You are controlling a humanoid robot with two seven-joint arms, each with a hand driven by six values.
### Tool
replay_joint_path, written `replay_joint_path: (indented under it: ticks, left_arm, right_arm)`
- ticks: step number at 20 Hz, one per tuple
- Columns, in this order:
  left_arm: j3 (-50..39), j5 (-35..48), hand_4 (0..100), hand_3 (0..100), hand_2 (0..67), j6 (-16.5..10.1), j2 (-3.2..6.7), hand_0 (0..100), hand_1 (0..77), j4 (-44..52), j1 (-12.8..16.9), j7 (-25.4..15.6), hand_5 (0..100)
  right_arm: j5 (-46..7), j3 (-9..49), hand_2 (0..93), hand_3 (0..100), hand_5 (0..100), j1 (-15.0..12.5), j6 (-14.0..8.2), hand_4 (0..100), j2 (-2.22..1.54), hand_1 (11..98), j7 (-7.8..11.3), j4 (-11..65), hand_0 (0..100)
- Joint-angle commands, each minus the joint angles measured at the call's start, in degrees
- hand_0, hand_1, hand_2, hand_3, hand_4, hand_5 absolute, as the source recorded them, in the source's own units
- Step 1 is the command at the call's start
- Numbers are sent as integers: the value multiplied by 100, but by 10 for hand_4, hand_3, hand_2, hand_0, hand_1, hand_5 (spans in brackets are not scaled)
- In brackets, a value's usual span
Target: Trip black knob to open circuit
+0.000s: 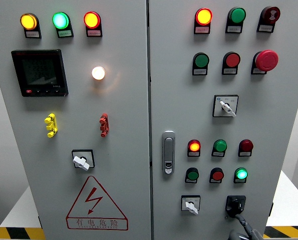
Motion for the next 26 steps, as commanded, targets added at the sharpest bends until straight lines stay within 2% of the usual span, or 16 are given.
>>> replay_joint_path:
  ticks: [1, 7, 9, 14, 19, 22, 25, 26]
  left_arm:
    - [0, 0, 66, 213, 130, 0, 0, 0, 30, 0, 0, 0, 15]
    - [0, 0, 66, 213, 130, 0, 0, 0, 30, 0, 0, 0, 15]
    - [0, 0, 66, 213, 130, 0, 0, 0, 30, 0, 0, 0, 15]
    - [0, 0, 66, 213, 130, 0, 0, 0, 30, 0, 0, 0, 15]
    - [0, 0, 66, 213, 130, 0, 0, 0, 30, 0, 0, 0, 15]
    - [0, 0, 66, 213, 130, 0, 0, 0, 29, 0, 0, 0, 15]
    - [0, 0, 66, 213, 130, 0, 0, 0, 30, 0, 0, 0, 15]
    - [0, 0, 66, 213, 130, 0, 0, 0, 30, 0, 0, 0, 15]
  right_arm:
    - [-1, -12, 21, 879, 1000, -10, 0, 974, 0, 552, 3, 11, 1000]
    - [-9, -12, 21, 880, 1000, -27, 0, 975, 9, 548, 21, 2, 1000]
    - [-9, -12, 21, 881, 1000, -27, 0, 976, 35, 547, 21, 2, 1000]
    - [-9, 23, 21, 884, 1000, -27, 0, 975, 35, 543, 30, -33, 1000]
    - [-9, 94, 22, 887, 1000, -45, 0, 975, -17, 543, 30, -33, 1000]
    - [-9, 129, 23, 889, 1000, -71, 0, 976, -26, 541, 30, -42, 1000]
    - [-9, 147, 23, 890, 1000, -71, 0, 976, -52, 538, 30, -42, 1000]
    - [-18, 164, 22, 891, 1000, -71, 0, 977, -87, 535, 30, -42, 1000]
